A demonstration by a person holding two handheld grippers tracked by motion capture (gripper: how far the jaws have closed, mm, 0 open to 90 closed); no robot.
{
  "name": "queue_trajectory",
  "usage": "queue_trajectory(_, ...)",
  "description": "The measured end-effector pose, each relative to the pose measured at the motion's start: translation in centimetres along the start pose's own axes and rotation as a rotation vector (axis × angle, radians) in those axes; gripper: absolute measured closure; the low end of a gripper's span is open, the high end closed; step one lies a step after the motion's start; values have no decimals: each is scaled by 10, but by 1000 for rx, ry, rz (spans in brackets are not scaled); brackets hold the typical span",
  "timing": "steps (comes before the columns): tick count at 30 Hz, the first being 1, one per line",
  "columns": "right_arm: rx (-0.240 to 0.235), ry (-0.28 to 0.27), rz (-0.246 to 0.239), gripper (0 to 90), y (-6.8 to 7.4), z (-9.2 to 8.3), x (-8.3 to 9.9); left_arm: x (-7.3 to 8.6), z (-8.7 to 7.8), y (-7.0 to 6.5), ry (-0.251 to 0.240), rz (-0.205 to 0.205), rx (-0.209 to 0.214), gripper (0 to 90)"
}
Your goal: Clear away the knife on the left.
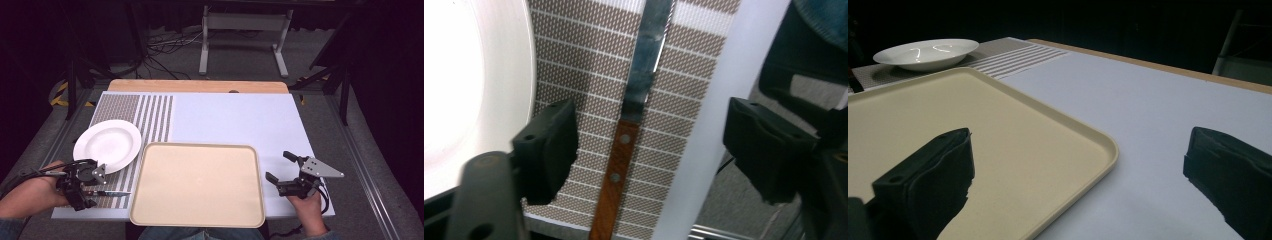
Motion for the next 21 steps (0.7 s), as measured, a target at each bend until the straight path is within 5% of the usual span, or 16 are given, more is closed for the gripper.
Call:
queue_trajectory(8, -1, 5, 6, 5, -1, 0, 1, 6, 15, 4, 113, 41, -33, 468)
queue_trajectory(21, -7, 3, 9, 5, -1, 1, 1, 9, 25, 8, 162, 87, -54, 693)
Point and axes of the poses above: each handheld gripper's, and its own axes: z roughly forward along the jaws, x roughly out of its underside, y roughly to its left, the point moved 10 cm from there along z, roughly forward along the jaws, and after that the axes turned 8 degrees about y, right-handed, at the moved point
